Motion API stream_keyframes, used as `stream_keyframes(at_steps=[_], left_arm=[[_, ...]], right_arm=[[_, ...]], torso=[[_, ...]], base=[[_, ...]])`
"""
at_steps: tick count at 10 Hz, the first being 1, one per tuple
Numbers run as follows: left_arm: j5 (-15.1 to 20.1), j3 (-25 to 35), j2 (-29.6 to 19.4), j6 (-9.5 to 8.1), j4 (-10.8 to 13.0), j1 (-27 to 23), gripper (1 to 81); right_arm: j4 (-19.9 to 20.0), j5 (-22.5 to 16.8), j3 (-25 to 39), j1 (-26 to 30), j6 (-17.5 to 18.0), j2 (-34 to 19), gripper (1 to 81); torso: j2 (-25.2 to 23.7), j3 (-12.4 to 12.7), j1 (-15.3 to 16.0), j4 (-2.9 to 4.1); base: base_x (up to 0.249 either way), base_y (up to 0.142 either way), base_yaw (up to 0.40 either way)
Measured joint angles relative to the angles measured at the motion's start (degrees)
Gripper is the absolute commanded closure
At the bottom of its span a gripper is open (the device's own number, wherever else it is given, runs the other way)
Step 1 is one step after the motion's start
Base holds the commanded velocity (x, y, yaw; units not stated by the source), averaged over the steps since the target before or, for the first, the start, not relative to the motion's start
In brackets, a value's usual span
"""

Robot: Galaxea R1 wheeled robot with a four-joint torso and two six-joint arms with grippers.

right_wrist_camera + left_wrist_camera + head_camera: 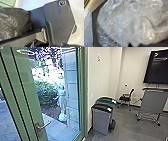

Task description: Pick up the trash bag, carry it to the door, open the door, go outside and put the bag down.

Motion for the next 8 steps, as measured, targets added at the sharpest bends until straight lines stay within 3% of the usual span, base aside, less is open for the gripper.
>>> stream_keyframes(at_steps=[6,8], left_arm=[[0.0,0.0,-0.1,0.0,0.0,0.0,81.1],[0.0,0.0,-0.2,0.0,0.0,0.0,81.1]], right_arm=[[0.0,0.0,-0.2,-0.1,-0.1,0.0,1.0],[0.0,0.0,-0.2,0.0,-0.1,0.1,1.0]], torso=[[0.0,0.0,0.0,0.0],[0.0,0.0,0.0,0.0]], base=[[0.142,0.077,0.0],[0.138,0.0,0.0]])
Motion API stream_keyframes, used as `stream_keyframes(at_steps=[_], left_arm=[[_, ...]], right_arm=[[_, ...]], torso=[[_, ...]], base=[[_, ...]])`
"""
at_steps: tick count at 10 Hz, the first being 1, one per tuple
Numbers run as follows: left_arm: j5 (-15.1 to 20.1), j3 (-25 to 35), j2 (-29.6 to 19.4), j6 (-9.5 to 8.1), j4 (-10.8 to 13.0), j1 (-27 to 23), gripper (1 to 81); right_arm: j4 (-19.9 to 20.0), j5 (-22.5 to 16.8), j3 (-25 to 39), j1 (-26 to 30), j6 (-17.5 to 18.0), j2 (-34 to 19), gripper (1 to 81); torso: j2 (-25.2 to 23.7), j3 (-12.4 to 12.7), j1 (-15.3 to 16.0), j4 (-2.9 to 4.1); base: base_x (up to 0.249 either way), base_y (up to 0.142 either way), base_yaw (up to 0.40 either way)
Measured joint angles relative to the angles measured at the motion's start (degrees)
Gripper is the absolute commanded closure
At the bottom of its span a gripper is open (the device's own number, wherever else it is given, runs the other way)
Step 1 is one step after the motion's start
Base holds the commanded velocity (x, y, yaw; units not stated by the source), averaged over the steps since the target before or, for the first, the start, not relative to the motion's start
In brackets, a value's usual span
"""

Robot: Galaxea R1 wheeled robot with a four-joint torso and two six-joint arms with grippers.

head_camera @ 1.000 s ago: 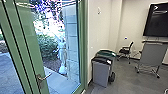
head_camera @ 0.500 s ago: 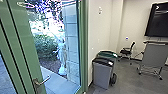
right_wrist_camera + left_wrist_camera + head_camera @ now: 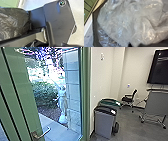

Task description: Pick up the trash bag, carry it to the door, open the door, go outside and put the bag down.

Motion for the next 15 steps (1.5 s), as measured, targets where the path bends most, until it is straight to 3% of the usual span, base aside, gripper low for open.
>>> stream_keyframes(at_steps=[6,15], left_arm=[[0.0,0.0,0.1,0.0,0.0,0.0,81.1],[0.0,0.0,0.2,0.0,0.0,0.0,81.1]], right_arm=[[0.0,0.0,0.0,-0.1,0.0,0.0,1.0],[0.0,0.0,0.0,-0.3,0.0,-0.1,1.0]], torso=[[0.0,0.0,0.0,0.0],[0.0,0.0,0.0,0.0]], base=[[0.122,0.0,0.0],[0.0,0.0,0.0]])
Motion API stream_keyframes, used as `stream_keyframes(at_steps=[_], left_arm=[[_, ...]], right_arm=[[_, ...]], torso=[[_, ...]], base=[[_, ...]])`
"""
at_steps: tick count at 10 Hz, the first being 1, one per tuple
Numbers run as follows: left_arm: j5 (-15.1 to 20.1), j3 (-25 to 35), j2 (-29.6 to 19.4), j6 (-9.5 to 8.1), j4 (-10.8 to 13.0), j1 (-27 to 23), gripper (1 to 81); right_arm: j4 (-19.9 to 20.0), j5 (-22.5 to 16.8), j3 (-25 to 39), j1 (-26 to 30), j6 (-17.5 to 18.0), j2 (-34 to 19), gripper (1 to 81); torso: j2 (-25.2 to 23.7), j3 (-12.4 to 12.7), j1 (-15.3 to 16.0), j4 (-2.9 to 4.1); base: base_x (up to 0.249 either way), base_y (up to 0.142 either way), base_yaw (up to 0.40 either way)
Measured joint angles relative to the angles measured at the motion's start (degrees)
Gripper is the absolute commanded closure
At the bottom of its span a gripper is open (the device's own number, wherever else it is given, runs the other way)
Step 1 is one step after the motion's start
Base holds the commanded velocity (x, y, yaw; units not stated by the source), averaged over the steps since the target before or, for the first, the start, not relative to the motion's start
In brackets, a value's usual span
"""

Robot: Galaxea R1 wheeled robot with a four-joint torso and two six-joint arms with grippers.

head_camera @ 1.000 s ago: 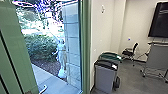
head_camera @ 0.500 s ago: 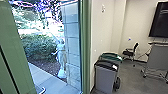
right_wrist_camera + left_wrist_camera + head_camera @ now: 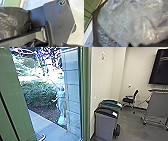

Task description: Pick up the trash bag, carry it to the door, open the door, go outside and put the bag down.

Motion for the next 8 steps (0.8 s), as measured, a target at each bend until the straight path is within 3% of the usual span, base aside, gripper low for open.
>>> stream_keyframes(at_steps=[8], left_arm=[[0.0,0.0,0.0,0.05,0.2,0.0,81.1]], right_arm=[[0.0,0.0,0.0,0.0,0.0,0.0,1.0]], torso=[[0.0,0.0,0.0,0.0]], base=[[0.0,0.0,0.061]])
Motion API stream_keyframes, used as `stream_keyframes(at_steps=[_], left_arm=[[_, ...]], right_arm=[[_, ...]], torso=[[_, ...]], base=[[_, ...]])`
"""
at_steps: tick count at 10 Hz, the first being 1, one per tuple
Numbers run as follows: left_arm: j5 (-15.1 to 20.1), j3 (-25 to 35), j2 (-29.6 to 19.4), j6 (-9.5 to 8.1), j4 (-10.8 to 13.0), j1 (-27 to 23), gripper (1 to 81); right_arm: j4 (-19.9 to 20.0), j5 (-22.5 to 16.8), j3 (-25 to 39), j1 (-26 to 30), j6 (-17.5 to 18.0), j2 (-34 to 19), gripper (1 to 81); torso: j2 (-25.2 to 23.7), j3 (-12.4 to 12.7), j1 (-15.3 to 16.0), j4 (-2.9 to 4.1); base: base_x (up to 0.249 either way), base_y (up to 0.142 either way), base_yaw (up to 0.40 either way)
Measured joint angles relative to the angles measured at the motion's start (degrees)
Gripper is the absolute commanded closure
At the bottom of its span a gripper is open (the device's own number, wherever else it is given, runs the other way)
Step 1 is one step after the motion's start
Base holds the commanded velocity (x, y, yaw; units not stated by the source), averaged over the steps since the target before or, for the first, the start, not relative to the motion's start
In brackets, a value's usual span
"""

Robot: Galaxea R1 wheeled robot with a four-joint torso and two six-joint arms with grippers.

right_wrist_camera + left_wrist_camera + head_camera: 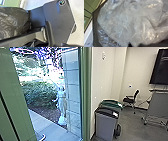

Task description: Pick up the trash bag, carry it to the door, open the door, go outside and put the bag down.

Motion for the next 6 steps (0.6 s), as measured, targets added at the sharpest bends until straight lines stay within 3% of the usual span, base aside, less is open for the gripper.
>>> stream_keyframes(at_steps=[6], left_arm=[[-1.2,0.1,-0.2,0.06,0.1,0.5,81.1]], right_arm=[[0.1,1.5,0.0,-0.5,0.0,-0.5,1.0]], torso=[[0.0,0.0,0.0,-0.02]], base=[[0.0,0.0,0.119]])
